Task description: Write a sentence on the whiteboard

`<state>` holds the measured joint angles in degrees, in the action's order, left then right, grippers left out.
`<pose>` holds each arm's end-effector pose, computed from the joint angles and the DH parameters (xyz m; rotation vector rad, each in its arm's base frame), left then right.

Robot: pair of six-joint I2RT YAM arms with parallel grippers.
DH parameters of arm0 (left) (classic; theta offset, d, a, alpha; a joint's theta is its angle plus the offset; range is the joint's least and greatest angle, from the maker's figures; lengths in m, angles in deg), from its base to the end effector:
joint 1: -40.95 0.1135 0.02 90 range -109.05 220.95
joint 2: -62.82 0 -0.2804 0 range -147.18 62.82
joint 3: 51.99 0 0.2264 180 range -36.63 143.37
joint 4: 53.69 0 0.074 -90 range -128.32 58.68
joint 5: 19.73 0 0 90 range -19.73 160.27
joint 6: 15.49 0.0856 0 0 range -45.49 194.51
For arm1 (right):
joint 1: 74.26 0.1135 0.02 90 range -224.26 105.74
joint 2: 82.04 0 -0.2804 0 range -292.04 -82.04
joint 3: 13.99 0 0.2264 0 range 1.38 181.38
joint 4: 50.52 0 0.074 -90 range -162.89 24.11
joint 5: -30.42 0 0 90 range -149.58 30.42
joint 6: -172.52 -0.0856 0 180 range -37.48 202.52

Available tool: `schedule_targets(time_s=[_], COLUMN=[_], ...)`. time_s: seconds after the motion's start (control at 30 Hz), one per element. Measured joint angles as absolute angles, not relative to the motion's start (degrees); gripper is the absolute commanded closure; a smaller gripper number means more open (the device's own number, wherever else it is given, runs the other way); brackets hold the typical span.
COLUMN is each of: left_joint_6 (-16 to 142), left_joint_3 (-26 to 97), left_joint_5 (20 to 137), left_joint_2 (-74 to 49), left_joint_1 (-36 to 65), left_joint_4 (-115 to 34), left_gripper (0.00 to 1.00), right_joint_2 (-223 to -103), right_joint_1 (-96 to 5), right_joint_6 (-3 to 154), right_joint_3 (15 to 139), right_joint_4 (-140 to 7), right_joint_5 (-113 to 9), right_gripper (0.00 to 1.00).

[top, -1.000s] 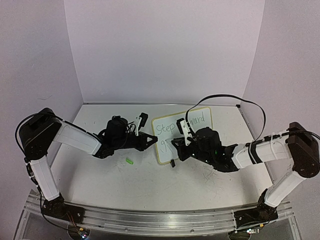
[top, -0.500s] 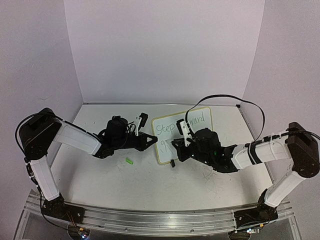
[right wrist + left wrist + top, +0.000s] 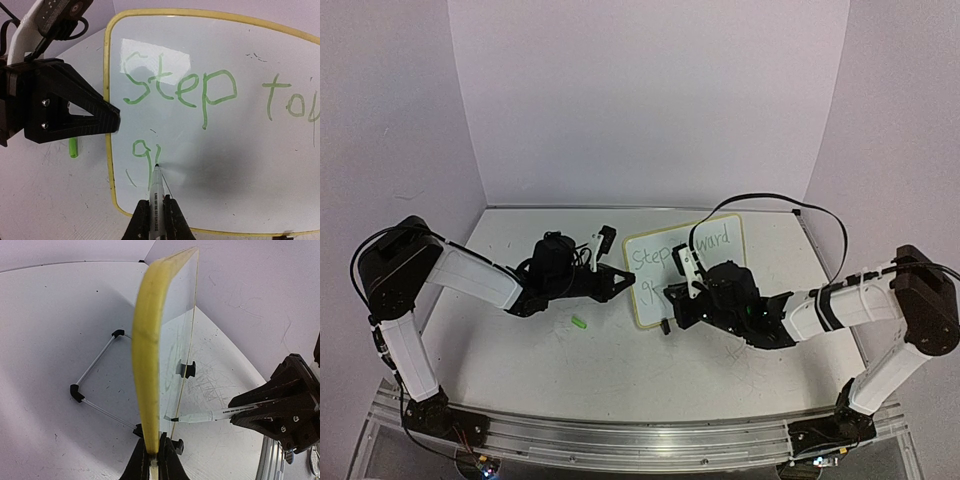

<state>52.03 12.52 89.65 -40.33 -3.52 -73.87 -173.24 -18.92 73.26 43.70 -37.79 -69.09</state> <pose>0.2708 -0.3057 0.1962 0.6287 1.9339 -1.0895 0.2179 0.2903 0.2126 -0.6672 1.8579 0.5882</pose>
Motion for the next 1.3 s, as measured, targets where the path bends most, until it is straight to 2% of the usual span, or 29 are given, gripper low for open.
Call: schedule_targets(time_s=[1.0, 1.3], left_joint_6=[52.05, 52.05], left_joint_3=[12.52, 12.43], left_joint_5=[89.13, 89.17], left_joint_2=[-40.31, -40.29], left_joint_1=[-3.52, -3.69], left_joint_4=[-73.79, -73.79], left_gripper=[1.0, 1.0], right_joint_2=[-173.67, -169.46], right_joint_1=[-18.82, -19.97], right_joint_6=[72.31, 72.14], right_joint_3=[45.71, 41.43], right_joint_4=[-36.38, -35.51], right_joint_5=[-74.22, -71.4], right_gripper=[1.0, 1.0])
